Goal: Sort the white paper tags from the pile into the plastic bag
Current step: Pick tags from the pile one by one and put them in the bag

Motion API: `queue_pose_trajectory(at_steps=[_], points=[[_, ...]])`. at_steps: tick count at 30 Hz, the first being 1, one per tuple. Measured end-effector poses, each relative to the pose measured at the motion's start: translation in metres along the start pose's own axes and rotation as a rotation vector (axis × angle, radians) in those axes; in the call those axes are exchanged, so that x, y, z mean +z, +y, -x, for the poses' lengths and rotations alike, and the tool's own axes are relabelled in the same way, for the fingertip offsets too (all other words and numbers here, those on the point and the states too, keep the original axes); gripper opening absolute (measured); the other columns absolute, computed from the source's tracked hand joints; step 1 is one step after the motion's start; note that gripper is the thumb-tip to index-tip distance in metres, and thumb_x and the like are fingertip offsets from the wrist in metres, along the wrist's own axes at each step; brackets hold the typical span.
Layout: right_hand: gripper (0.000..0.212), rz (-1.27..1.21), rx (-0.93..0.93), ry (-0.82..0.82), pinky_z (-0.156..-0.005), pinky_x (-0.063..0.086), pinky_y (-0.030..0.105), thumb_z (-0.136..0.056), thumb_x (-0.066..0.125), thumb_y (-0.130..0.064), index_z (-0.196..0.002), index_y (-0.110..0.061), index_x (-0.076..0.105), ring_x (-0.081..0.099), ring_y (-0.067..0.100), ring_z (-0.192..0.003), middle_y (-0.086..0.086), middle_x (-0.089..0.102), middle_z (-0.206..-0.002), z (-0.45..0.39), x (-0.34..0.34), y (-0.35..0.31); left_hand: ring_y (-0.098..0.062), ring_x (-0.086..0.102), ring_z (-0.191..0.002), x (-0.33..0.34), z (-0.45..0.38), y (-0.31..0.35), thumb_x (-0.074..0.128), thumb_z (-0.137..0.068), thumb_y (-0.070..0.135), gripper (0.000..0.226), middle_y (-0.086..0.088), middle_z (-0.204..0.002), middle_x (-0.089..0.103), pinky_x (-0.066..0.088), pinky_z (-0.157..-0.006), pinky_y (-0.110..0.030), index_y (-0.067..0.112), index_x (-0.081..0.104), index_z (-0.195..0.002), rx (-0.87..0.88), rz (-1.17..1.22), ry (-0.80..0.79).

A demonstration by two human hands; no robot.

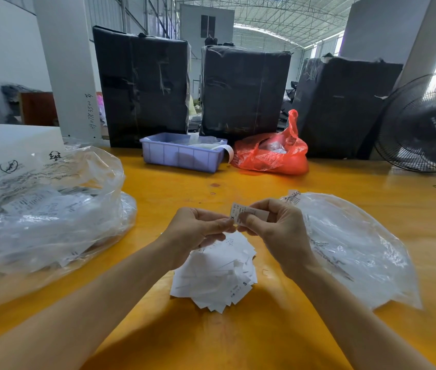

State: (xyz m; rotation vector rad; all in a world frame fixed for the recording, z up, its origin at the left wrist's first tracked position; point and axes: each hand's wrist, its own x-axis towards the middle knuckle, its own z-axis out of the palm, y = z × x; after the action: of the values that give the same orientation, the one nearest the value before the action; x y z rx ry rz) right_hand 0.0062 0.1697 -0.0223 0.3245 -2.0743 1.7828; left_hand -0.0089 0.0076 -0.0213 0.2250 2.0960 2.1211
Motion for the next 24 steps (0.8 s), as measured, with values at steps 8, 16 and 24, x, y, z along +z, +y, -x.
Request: queue_pose_trajectory(at_steps=[8,16,24], points=[[0.011,0.009,0.052,-0.014,-0.048,0.048,0.016,-0.078,0.073,-0.003,-0.077,-0.01,0.065,0.063,0.009,-0.051,0.005,0.068,-0.07,-0.0013,-0.0034,-0.0007,-0.003,0.062,-0.055,0.0018,0.0008,-0.0001,0.074,-0.07,0.02,0.014,0.0,-0.071,0.074,0.05,-0.053,-0.014,0.011,0.074,-0.081,0.015,-0.004,0.006],[0.013,-0.06,0.037,0.025,-0.05,0.049,0.015,-0.079,0.071,-0.002,-0.077,-0.012,0.063,0.067,0.014,-0.055,0.01,0.069,-0.076,-0.0018,-0.0035,-0.0013,-0.003,0.062,-0.058,0.0023,-0.0001,-0.0007,0.072,-0.077,0.021,0.014,0.001,-0.075,0.074,0.05,-0.057,-0.015,0.009,0.074,-0.083,0.001,-0.007,0.016],[0.014,0.007,0.009,0.036,-0.052,0.051,0.018,-0.08,0.071,-0.002,-0.076,-0.012,0.063,0.068,0.017,-0.058,0.011,0.069,-0.077,-0.0025,-0.0026,0.0004,-0.004,0.063,-0.058,0.0017,-0.0012,-0.0007,0.07,-0.08,0.02,0.013,0.0,-0.077,0.074,0.05,-0.06,-0.017,0.009,0.074,-0.086,-0.003,-0.002,0.016]])
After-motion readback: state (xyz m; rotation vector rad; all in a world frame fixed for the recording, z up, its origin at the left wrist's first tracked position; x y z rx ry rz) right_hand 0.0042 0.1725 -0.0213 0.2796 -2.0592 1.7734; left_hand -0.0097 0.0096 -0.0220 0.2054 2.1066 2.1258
